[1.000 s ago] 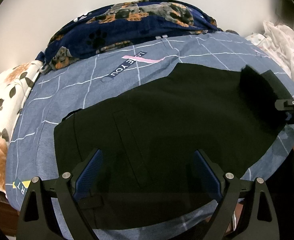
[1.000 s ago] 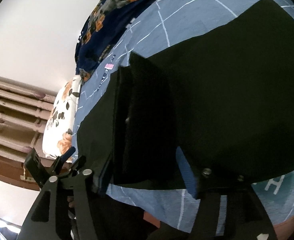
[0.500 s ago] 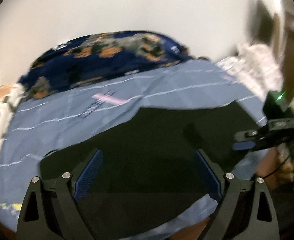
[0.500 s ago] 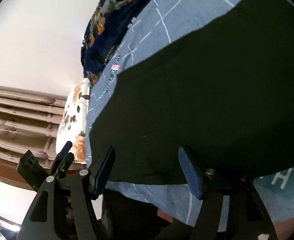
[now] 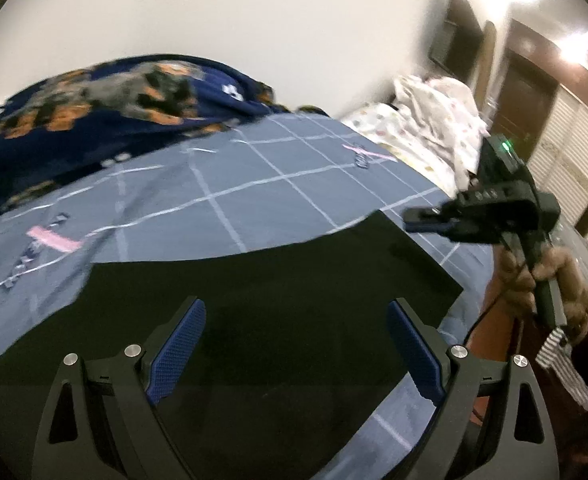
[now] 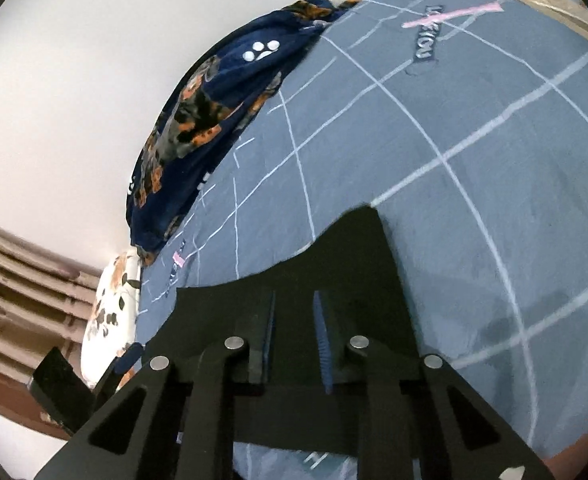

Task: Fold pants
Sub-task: 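Open the right gripper and lift it away from the pants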

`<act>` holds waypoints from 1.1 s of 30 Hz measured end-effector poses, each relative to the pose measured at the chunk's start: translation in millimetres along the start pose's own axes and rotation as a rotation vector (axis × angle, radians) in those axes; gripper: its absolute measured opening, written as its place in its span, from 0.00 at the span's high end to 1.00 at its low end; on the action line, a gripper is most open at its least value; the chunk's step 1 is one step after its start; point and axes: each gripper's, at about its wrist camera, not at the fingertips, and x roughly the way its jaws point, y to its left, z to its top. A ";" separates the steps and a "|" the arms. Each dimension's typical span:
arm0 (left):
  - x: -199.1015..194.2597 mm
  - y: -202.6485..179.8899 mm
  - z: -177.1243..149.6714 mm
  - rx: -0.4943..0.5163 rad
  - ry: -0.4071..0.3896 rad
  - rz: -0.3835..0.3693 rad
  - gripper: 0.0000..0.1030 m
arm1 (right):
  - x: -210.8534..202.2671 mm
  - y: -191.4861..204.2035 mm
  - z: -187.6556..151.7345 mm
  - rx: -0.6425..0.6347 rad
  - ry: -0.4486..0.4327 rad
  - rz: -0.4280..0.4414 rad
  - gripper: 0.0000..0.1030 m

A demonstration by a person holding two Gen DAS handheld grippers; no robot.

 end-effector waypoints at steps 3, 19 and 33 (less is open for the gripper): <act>23.3 -7.5 -0.2 0.021 0.036 -0.010 0.11 | 12.2 -2.7 11.7 -0.021 0.023 0.005 0.83; 73.7 0.5 -13.9 -0.024 0.152 0.035 0.11 | 45.1 -63.8 30.0 0.125 0.059 0.064 1.00; 75.5 -1.3 -17.6 0.012 0.162 0.061 0.11 | -19.3 -59.4 -48.0 -0.066 0.061 0.185 0.90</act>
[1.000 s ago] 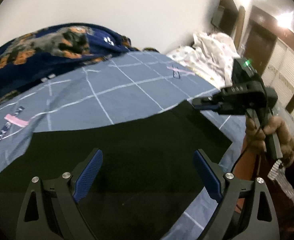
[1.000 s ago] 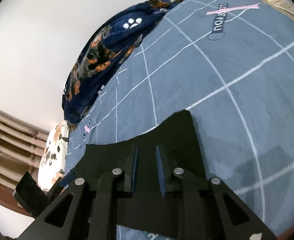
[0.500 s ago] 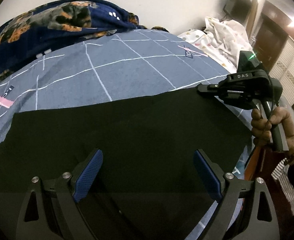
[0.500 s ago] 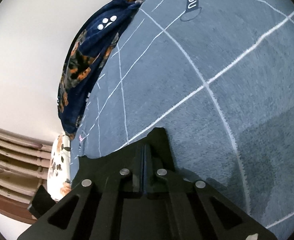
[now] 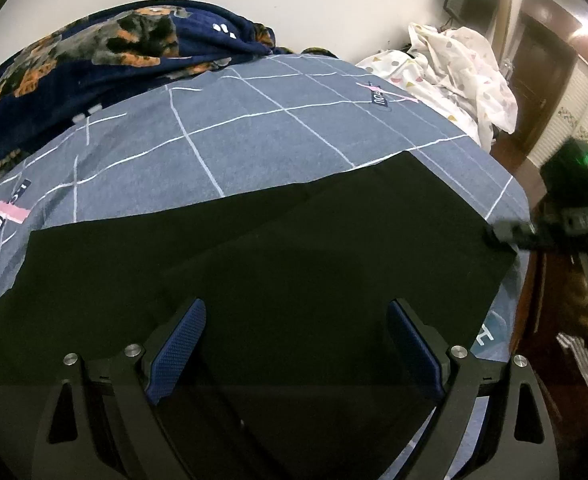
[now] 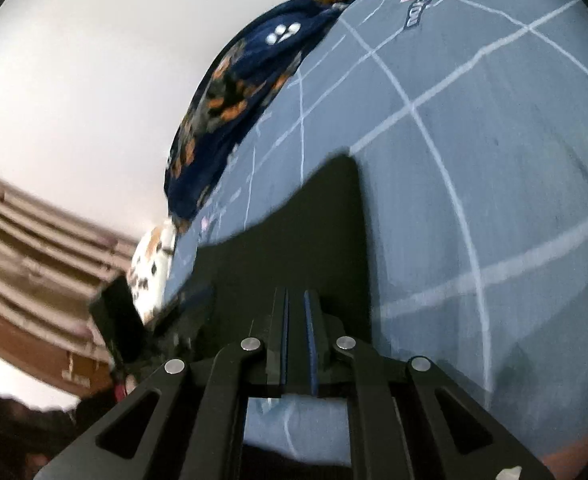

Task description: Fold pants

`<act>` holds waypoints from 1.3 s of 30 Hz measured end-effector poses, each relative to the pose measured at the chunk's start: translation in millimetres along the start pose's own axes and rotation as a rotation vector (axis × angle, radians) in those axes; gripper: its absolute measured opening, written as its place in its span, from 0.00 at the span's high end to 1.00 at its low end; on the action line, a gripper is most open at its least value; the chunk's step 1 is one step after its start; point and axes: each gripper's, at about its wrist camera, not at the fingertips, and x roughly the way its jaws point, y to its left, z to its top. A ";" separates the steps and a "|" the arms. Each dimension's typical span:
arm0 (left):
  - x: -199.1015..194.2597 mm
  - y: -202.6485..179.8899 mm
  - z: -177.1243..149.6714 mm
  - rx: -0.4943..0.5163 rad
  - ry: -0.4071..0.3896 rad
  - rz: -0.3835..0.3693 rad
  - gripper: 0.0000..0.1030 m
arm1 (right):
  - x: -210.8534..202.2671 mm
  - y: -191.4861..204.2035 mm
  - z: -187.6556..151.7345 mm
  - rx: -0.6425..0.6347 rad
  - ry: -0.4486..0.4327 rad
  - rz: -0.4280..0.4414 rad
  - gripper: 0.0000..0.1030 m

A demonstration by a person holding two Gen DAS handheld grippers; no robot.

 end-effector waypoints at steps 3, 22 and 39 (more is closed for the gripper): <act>1.3 -1.1 -0.3 0.015 0.001 0.009 0.11 | 1.0 0.8 -18.2 -0.037 0.011 -0.027 0.95; -21.0 3.6 -3.7 -0.004 -0.051 0.072 0.11 | 7.4 -26.7 -32.0 0.122 -0.075 0.026 1.00; -66.9 32.6 -25.8 -0.046 -0.123 0.196 0.11 | 17.4 23.0 -21.4 0.043 -0.029 -0.194 0.89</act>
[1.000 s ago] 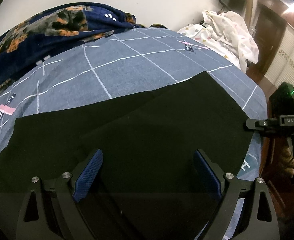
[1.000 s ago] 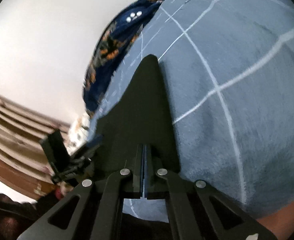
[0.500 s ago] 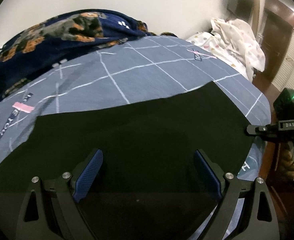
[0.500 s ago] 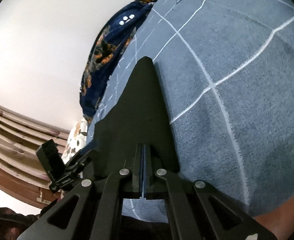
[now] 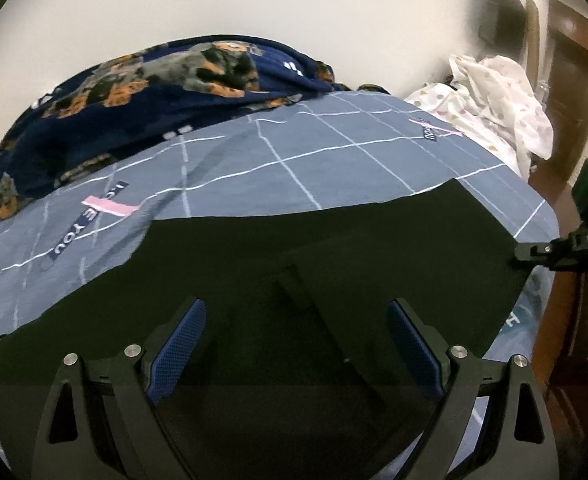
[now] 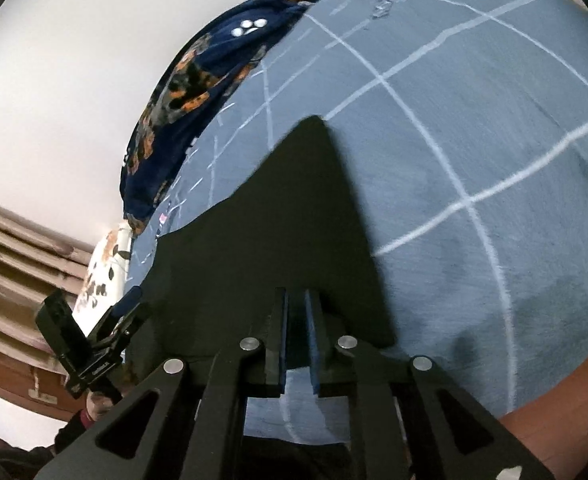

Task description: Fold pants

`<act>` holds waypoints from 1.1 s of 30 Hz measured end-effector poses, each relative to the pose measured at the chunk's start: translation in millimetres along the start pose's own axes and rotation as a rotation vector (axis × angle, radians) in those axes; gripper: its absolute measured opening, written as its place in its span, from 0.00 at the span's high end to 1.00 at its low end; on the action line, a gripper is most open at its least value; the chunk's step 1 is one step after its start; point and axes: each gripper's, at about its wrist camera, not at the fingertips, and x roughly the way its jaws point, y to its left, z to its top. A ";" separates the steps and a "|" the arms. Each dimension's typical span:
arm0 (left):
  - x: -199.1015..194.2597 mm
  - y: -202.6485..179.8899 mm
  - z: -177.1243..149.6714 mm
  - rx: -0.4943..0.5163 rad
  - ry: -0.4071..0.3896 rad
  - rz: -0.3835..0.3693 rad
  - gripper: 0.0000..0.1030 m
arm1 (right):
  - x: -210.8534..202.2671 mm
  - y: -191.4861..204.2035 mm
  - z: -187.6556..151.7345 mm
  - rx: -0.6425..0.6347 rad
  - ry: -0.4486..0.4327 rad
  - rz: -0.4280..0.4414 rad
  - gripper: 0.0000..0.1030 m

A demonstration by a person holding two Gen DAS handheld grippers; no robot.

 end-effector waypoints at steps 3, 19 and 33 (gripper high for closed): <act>-7.6 7.1 -2.8 -0.009 0.006 0.016 0.11 | 6.2 22.5 0.6 -0.034 0.013 0.015 0.88; -134.2 150.8 -71.3 -0.392 0.216 -0.151 0.11 | 61.7 147.9 -26.7 -0.209 0.143 0.246 0.63; -160.4 251.5 -149.6 -0.767 0.217 -0.267 0.15 | 73.7 128.8 -30.2 -0.094 0.177 0.258 0.58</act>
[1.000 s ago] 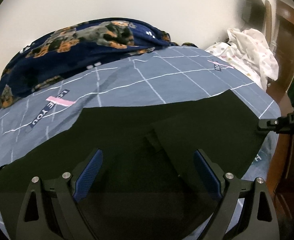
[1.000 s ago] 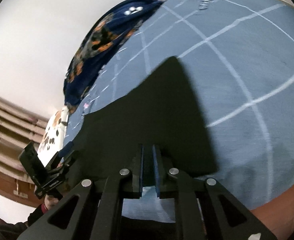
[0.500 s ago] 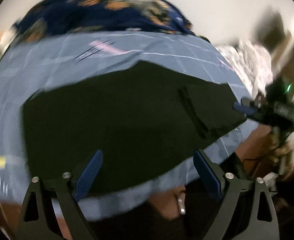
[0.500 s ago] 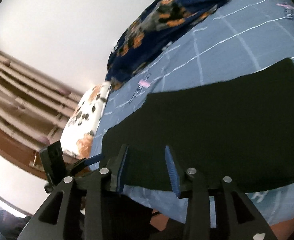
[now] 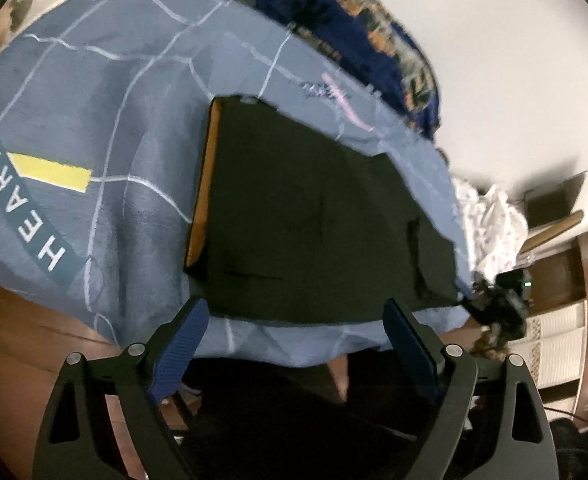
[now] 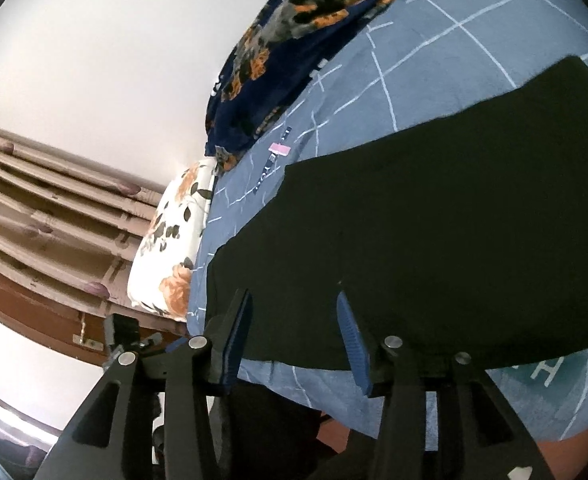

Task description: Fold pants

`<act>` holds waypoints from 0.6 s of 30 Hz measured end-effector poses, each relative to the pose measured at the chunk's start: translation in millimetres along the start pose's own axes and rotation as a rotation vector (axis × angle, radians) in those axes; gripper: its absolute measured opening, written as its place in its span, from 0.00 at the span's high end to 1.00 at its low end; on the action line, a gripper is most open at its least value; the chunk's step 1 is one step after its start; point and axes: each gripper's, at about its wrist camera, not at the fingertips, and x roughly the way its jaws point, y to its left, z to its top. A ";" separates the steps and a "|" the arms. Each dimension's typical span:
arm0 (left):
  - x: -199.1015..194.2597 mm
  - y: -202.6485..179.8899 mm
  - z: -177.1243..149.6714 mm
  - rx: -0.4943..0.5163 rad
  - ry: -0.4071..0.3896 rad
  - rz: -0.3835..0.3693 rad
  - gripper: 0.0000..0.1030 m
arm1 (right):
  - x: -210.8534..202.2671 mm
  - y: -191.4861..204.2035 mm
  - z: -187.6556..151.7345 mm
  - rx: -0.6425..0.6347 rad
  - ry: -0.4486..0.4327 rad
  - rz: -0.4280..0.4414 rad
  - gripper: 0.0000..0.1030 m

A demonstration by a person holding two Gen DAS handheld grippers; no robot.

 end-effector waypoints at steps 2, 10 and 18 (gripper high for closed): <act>11.1 5.8 4.3 0.000 0.032 -0.007 0.15 | 0.9 -1.7 -1.2 0.015 0.004 0.001 0.58; 35.7 8.9 24.0 0.049 0.056 -0.024 0.15 | 6.1 -0.3 -5.0 0.023 0.011 -0.001 0.53; 12.9 -4.5 36.7 0.110 -0.054 -0.181 0.15 | 21.3 1.8 -8.8 0.033 0.039 -0.014 0.48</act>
